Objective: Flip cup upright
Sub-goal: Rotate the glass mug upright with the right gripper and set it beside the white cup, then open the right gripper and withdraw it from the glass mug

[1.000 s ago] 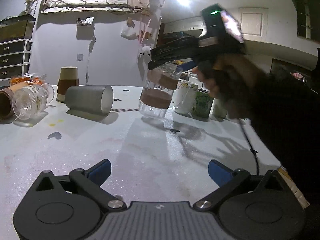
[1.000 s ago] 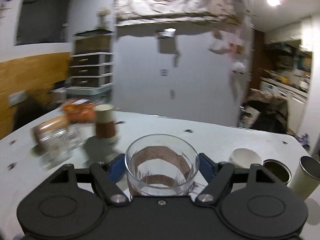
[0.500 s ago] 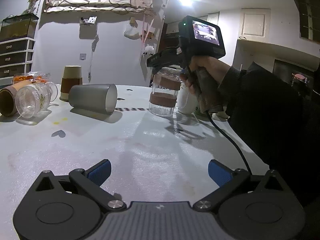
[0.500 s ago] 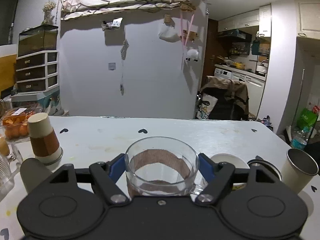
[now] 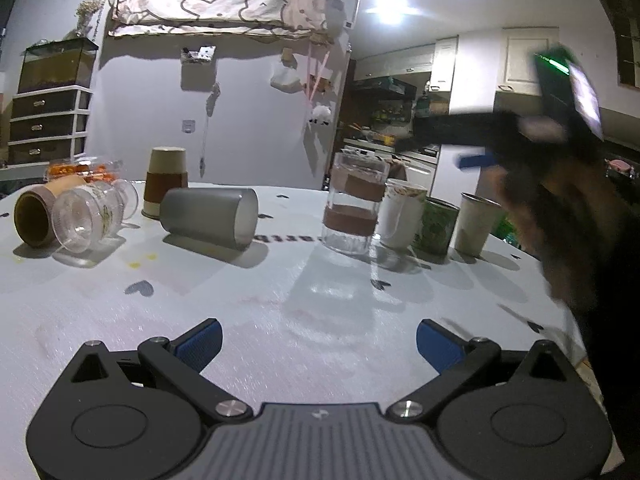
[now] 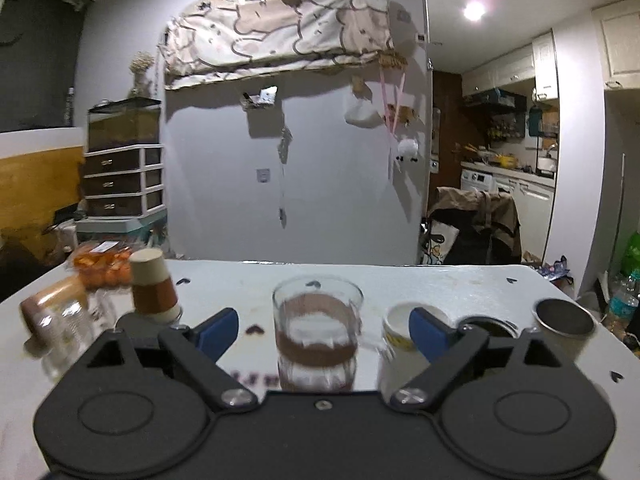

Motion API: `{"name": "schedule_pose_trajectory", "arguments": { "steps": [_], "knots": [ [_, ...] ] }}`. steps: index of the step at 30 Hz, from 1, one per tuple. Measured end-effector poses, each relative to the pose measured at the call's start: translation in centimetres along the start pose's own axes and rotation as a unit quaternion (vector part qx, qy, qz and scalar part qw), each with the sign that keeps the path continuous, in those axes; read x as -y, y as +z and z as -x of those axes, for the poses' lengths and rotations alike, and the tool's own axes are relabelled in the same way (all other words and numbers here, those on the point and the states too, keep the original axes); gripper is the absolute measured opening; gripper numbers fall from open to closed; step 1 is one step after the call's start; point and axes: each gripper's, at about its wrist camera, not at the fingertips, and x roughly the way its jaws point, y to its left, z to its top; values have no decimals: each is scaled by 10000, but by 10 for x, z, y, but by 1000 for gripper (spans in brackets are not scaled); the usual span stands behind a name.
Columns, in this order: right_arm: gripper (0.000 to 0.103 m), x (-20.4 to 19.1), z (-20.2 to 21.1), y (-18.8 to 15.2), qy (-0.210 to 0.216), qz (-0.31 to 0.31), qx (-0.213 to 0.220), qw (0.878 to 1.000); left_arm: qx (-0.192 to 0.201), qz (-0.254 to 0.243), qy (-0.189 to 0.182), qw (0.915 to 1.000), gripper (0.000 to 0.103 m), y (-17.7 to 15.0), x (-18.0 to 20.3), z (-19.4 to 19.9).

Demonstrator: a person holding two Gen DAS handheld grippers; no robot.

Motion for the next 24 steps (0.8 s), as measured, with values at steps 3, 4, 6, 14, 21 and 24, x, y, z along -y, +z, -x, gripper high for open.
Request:
{"name": "schedule_pose_trajectory", "arguments": {
  "steps": [3, 4, 6, 14, 21, 24],
  "knots": [
    [94, 9, 28, -20, 33, -71, 51, 10000, 100, -78, 96, 9999, 102, 9, 3, 0],
    [95, 11, 37, -27, 43, -131, 44, 9999, 140, -104, 121, 9998, 102, 12, 4, 0],
    [95, 17, 51, -37, 74, -258, -3, 9996, 206, -152, 166, 9995, 103, 17, 6, 0],
    [101, 28, 101, -74, -45, -334, 300, 9990, 435, -213, 391, 9981, 103, 34, 15, 0],
    [103, 33, 129, -100, -162, -332, 428, 9984, 453, -234, 499, 9975, 103, 33, 24, 3],
    [103, 32, 136, -104, -145, -262, 475, 9984, 453, -329, 529, 9970, 103, 30, 30, 4]
  ]
}}
